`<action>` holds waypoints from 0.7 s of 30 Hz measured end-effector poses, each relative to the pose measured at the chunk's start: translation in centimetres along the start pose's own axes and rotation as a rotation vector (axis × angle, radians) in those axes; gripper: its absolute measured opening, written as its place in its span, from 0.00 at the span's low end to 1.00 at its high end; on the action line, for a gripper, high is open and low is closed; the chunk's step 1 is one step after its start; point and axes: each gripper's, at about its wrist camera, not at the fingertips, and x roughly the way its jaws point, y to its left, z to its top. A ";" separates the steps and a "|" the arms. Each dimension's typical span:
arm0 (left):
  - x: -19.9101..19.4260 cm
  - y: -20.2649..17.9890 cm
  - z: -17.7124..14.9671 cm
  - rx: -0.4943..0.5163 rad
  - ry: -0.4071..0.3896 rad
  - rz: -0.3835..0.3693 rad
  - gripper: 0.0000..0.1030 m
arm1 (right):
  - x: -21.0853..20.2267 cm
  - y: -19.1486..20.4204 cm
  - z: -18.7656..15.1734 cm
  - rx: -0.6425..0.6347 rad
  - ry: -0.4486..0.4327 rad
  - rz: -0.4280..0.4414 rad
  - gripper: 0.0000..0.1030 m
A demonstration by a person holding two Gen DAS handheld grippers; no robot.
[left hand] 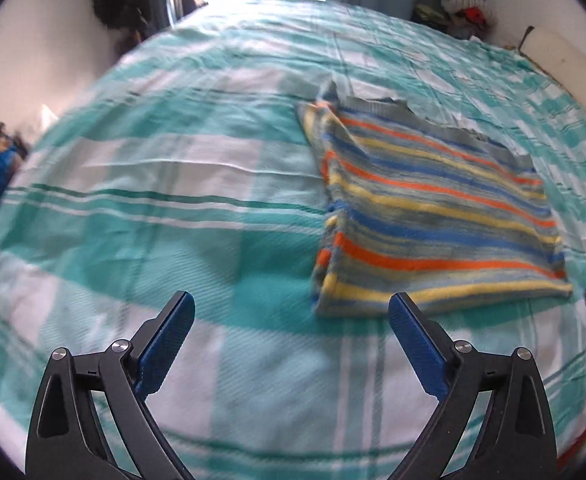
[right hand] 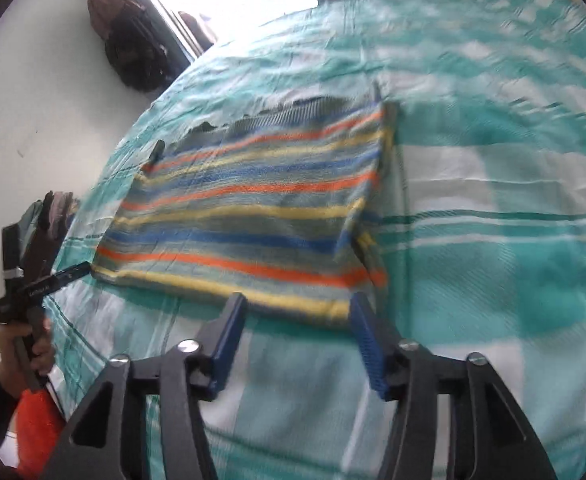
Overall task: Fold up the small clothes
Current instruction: 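Release the hem and lift both grippers above the folded sweater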
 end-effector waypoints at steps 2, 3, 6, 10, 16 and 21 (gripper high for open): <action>-0.5 0.1 -0.7 0.006 -0.007 0.042 0.95 | -0.6 -0.1 -1.8 -0.012 0.003 -0.040 0.59; -0.2 0.5 -0.8 0.007 -0.004 0.048 0.95 | -0.3 0.1 -2.7 -0.021 0.015 -0.064 0.59; -0.4 0.7 -1.4 0.013 0.004 0.066 0.95 | 0.0 0.0 -5.6 -0.024 0.049 -0.123 0.59; -1.2 0.7 -1.6 0.023 -0.005 0.081 0.95 | -0.9 -0.1 -7.7 -0.009 0.015 -0.140 0.64; -1.0 0.7 -2.1 0.028 0.013 0.096 0.95 | -0.6 0.6 -9.0 -0.025 -0.013 -0.169 0.72; -1.9 -0.8 -4.4 0.047 -0.006 0.049 0.95 | -0.5 1.1 -9.6 -0.038 -0.021 -0.168 0.78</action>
